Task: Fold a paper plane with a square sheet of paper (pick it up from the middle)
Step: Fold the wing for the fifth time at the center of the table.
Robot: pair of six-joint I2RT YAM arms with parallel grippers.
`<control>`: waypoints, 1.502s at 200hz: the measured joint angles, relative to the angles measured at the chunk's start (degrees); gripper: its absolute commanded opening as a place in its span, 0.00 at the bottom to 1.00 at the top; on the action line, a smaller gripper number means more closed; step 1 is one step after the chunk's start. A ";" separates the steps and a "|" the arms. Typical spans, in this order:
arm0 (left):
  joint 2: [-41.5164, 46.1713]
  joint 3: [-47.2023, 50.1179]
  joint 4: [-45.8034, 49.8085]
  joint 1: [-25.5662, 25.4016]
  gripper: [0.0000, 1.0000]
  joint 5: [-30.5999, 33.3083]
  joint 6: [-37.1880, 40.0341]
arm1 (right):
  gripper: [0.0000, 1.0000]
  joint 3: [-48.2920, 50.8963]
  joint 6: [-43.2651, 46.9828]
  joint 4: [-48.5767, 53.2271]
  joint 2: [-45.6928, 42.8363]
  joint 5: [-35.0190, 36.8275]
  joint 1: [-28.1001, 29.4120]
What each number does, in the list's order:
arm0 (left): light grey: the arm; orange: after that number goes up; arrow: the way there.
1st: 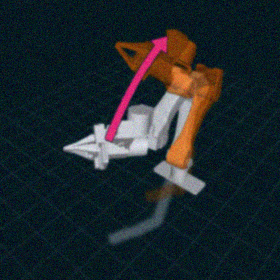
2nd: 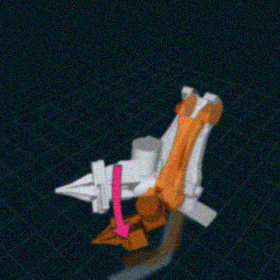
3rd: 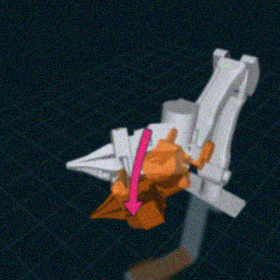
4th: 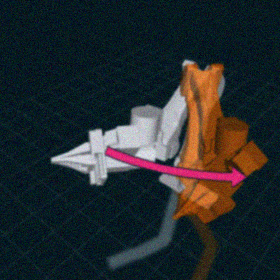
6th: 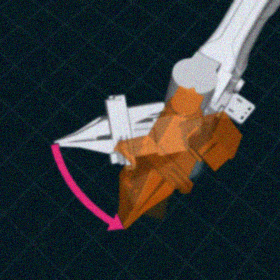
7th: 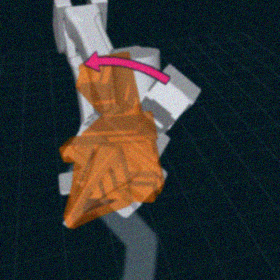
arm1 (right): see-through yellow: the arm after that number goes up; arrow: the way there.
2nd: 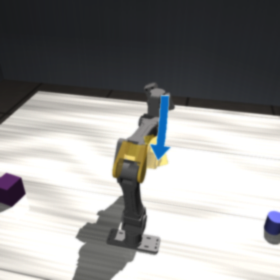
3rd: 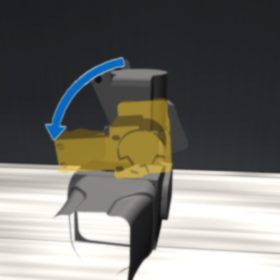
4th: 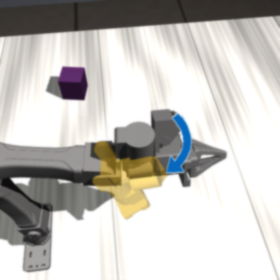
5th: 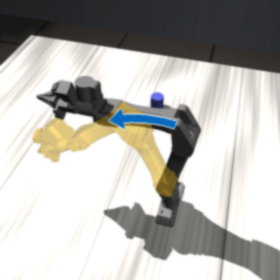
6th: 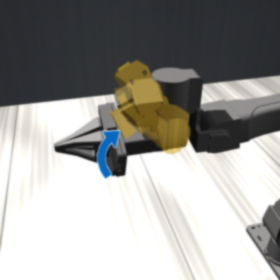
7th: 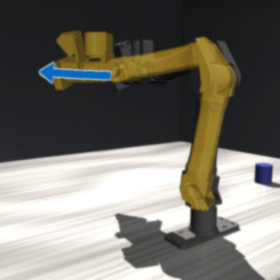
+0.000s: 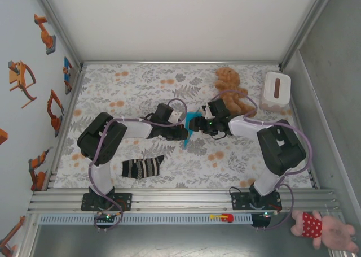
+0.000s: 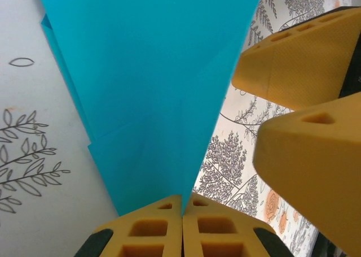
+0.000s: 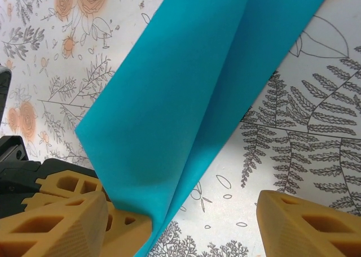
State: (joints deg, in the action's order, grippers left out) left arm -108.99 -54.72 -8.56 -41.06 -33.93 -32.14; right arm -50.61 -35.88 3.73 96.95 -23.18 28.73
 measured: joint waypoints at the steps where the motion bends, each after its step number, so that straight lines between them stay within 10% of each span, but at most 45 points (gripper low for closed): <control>1: -0.02 -0.04 0.02 0.02 0.07 -0.07 0.00 | 0.69 -0.04 0.00 0.00 0.04 0.02 0.00; 178: 1.51 2.51 -1.09 1.46 0.25 -4.39 -0.70 | 0.65 -5.55 1.62 2.93 6.58 -0.02 -0.46; 300: 7.91 8.57 -5.18 -2.91 0.40 10.86 -5.46 | 0.64 -7.78 -0.39 5.62 7.89 -0.37 -0.81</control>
State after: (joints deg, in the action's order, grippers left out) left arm -101.08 -46.15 -13.74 -43.97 -23.07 -37.60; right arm -58.39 -36.27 9.34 104.84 -23.55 27.92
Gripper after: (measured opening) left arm 0.399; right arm 0.639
